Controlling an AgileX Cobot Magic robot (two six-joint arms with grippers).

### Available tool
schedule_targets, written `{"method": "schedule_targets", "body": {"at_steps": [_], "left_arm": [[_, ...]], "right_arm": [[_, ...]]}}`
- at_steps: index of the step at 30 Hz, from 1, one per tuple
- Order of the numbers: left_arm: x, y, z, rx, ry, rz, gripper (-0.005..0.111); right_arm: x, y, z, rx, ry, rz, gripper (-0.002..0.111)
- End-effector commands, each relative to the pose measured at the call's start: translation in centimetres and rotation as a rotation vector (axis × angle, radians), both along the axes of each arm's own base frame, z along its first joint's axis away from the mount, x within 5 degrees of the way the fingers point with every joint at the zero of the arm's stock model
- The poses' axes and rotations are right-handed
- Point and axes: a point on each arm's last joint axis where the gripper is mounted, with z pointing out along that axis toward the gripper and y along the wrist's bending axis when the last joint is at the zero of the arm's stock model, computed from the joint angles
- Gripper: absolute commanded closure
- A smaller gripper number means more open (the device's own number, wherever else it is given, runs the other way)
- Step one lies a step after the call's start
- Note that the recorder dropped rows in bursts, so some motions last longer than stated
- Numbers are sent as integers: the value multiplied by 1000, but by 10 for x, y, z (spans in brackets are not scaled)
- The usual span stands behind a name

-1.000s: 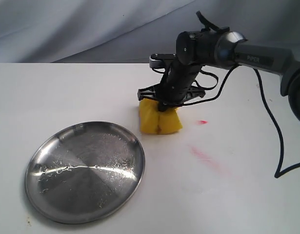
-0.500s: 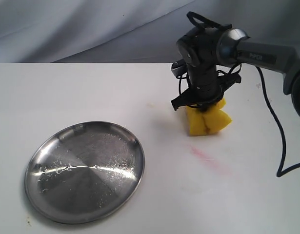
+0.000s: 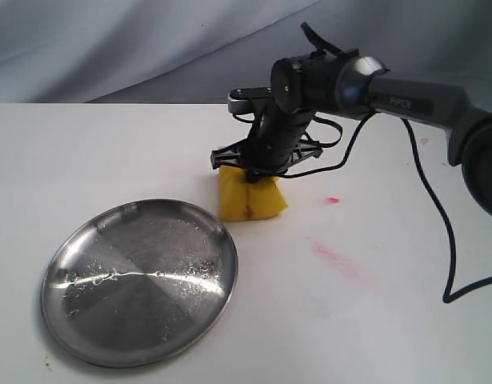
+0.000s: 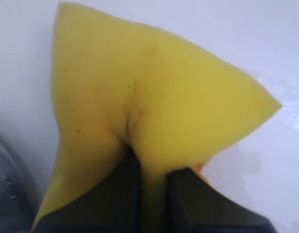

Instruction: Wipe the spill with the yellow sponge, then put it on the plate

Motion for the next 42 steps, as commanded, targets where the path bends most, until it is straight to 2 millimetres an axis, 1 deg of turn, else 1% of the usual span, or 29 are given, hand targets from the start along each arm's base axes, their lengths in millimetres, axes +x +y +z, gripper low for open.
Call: {"method": "schedule_targets", "body": {"at_steps": [1, 4, 10, 16, 18, 21, 24, 29, 33, 35, 36, 38, 39, 41, 42], "left_arm": [[0, 0, 2, -16, -10, 0, 107], [0, 0, 2, -16, -10, 0, 107], [0, 0, 2, -16, -10, 0, 107], [0, 0, 2, -16, -10, 0, 107], [0, 0, 2, -16, -10, 0, 107], [0, 0, 2, -16, -10, 0, 107], [0, 0, 2, -16, -10, 0, 107], [0, 0, 2, -16, -10, 0, 107], [0, 0, 2, -16, -10, 0, 107], [0, 0, 2, -16, -10, 0, 107], [0, 0, 2, -16, -10, 0, 107], [0, 0, 2, -16, -10, 0, 107], [0, 0, 2, -16, -10, 0, 107], [0, 0, 2, -16, -10, 0, 107], [0, 0, 2, -16, -10, 0, 107]], "right_arm": [[5, -24, -1, -246, -41, 8, 108], [8, -38, -2, -331, -27, -5, 108], [21, -76, -4, -323, 62, -131, 108], [21, -113, -10, -321, 83, -186, 108], [17, -118, -13, -283, 97, -203, 108], [9, -112, -17, -183, 113, -180, 108], [2, -87, -17, -26, 132, -127, 108], [-5, -42, -11, 120, 20, -102, 108], [-5, -11, -8, 123, 43, -43, 108], [-4, 0, -8, 110, 74, -17, 108], [0, 5, -8, 105, 77, -4, 108], [3, 12, -7, 91, 88, 7, 108], [4, 12, -5, 75, 89, 7, 108], [7, 10, -1, 35, 74, 7, 108], [8, 5, 0, -16, 78, 10, 108]]}}
